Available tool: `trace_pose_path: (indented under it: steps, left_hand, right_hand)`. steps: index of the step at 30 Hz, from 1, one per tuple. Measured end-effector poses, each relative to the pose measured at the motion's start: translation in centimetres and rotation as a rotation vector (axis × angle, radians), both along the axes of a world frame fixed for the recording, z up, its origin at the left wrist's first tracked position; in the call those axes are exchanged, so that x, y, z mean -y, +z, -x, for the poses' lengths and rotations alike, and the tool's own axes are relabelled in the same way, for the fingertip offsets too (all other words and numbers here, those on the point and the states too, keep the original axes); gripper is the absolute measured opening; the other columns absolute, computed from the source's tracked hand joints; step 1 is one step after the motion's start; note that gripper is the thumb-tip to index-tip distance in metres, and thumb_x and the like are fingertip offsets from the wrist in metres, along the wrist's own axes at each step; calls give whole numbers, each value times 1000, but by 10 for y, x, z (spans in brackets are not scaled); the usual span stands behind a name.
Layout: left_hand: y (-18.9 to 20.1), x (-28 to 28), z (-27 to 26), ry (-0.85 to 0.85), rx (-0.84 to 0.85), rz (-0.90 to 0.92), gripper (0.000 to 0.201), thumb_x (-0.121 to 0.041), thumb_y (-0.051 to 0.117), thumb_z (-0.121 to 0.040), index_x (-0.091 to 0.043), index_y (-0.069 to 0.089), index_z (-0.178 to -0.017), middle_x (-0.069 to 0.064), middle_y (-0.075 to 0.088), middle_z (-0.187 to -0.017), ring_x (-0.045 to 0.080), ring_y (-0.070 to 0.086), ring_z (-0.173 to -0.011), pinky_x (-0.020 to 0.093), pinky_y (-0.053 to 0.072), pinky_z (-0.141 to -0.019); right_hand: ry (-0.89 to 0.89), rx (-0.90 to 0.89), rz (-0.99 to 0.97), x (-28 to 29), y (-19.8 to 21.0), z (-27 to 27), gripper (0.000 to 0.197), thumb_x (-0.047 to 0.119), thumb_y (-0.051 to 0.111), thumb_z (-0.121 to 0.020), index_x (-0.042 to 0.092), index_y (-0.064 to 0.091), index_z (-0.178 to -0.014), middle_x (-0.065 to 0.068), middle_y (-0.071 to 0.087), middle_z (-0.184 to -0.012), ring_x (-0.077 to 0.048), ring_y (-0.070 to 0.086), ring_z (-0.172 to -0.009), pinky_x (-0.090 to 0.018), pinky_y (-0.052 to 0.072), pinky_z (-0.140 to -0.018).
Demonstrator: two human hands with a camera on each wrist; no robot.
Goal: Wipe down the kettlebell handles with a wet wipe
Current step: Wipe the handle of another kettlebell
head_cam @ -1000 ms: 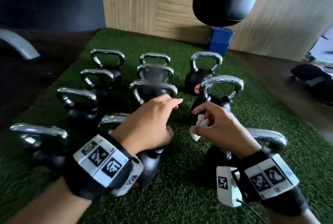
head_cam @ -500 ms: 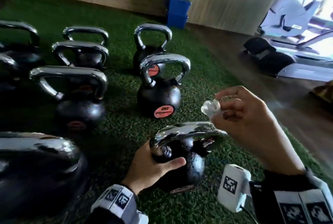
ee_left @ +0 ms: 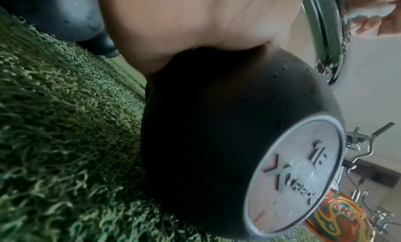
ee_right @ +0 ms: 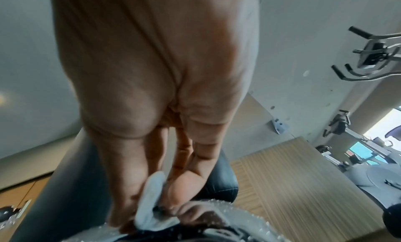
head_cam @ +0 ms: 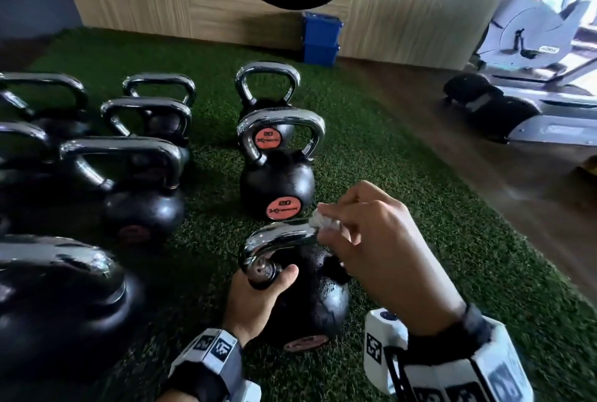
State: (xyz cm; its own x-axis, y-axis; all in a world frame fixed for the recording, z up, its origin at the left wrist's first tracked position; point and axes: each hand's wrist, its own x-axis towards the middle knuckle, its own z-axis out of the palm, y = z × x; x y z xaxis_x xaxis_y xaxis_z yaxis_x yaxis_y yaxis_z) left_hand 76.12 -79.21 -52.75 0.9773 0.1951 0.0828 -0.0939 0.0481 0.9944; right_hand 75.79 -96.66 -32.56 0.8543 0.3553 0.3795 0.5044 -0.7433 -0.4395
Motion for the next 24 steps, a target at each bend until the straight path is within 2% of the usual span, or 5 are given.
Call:
trace_pose_path:
  steps: [5,9,13,19,24]
  left_hand:
    - [-2,-4,-1,-27,12,-43,50,-65,81,-71,-22,78,-96,2,79,-98,3,72,-94,12,51,-82]
    - [3,-2,-1,-55,55,-46,47,-52,79,-77,-25,75,-116,-10,75,-119,2,66,-117,9,47,-94]
    - [5,0,0,-51,96,-27,49,-48,78,-78,-24,73,-120,-13,73,-123,1,64,-120,5,44,-95]
    - [7,1,0,-61,141,-33,48,-44,75,-81,-20,72,-122,-11,72,-125,3,62,-123,7,44,-98]
    - [9,2,0,-49,187,-55,49,-43,72,-82,-15,71,-122,-11,71,-126,3,61,-124,7,42,-99]
  right_hand:
    - [39,21,-63,7,-11,5,21,24,59,-101,14,77,-98,3,53,-94,-7,52,-63,-14,38,-60]
    - [-59,60,-144,25,-15,5,14,18,66,-96,15,80,-96,4,57,-86,-4,54,-65,-16,44,-60]
    - [-106,117,-95,19,-17,5,16,8,62,-96,7,77,-91,2,56,-88,-12,56,-66,-28,50,-63]
    - [-205,142,-255,35,-42,5,26,4,69,-91,10,74,-116,7,64,-96,3,61,-78,-4,48,-70]
    - [-282,-84,-485,60,-65,-4,27,10,70,-91,16,74,-116,6,75,-102,1,69,-85,-11,53,-72]
